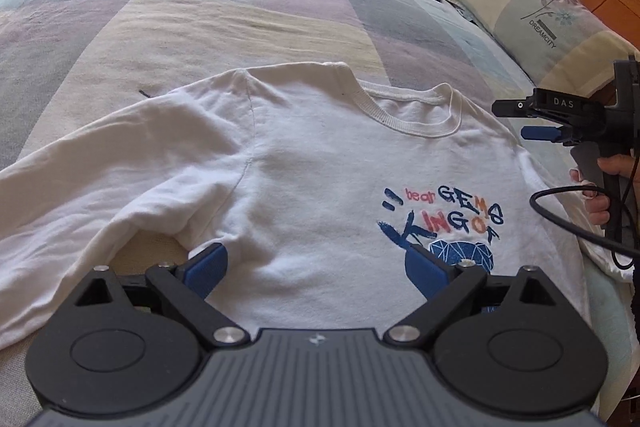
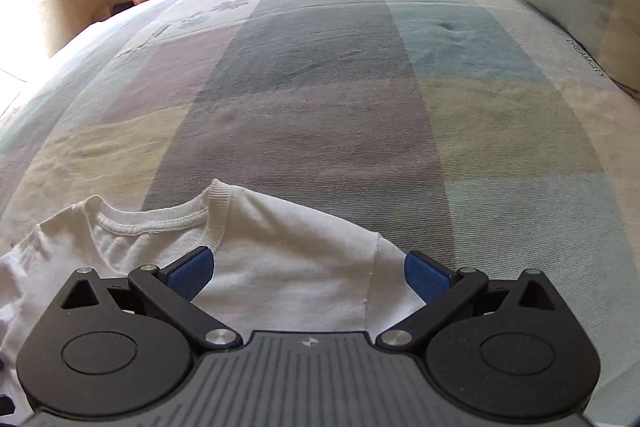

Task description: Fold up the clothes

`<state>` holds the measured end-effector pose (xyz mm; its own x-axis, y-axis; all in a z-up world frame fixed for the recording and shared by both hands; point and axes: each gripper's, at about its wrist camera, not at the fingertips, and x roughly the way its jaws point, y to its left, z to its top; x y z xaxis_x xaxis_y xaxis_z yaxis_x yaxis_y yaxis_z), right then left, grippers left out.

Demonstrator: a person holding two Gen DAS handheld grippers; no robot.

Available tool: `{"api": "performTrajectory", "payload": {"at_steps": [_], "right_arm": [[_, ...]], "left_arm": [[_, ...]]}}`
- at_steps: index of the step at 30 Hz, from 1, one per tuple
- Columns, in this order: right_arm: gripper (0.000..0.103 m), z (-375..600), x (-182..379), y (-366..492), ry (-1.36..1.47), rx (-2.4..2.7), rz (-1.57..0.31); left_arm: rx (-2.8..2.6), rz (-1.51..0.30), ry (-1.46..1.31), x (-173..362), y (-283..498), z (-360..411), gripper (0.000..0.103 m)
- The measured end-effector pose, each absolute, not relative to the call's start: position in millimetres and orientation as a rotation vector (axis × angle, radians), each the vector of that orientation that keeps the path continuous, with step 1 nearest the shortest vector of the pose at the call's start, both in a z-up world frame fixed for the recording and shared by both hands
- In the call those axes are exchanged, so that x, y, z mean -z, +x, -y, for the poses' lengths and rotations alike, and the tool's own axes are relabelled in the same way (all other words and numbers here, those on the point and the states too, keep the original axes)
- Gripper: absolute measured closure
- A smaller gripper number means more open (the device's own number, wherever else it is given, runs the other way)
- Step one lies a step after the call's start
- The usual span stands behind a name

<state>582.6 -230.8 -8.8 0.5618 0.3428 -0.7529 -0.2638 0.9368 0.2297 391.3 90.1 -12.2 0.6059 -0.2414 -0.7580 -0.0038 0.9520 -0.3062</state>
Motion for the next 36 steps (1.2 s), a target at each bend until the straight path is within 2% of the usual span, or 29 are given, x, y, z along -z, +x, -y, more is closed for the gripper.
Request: {"api": "performTrajectory", "payload": {"at_steps": [3,8,20,25,29,36], "right_arm": [[0.0,218,4,567,0.123,-0.475,-0.91],[0.0,201,35,578,0.032,-0.418,-0.984],[0.0,189,46,569,-0.124,-0.397,-0.929],[0.0,190,47,566,-0.121,-0.39,-0.907],[0.0,189,47,565,-0.121,-0.389,-0.896],[0.0,185,49,565,-0.143,-0.383,-0.883]], "left_arm": [[0.214,-0.879,-0.328,10,407,-91,0.008],[0.292,-0.842,-0.359,24,442,-94,0.008],[0.195,-0.798,-0.349,50,537,-116,0.007],[0.165,-0.827,-0.316,40,551,-111,0.008],[0.245,-0.776,-0.329,25,535,-101,0.007],[0.201,-0.856,-0.221,47,556,-78,0.007]]}}
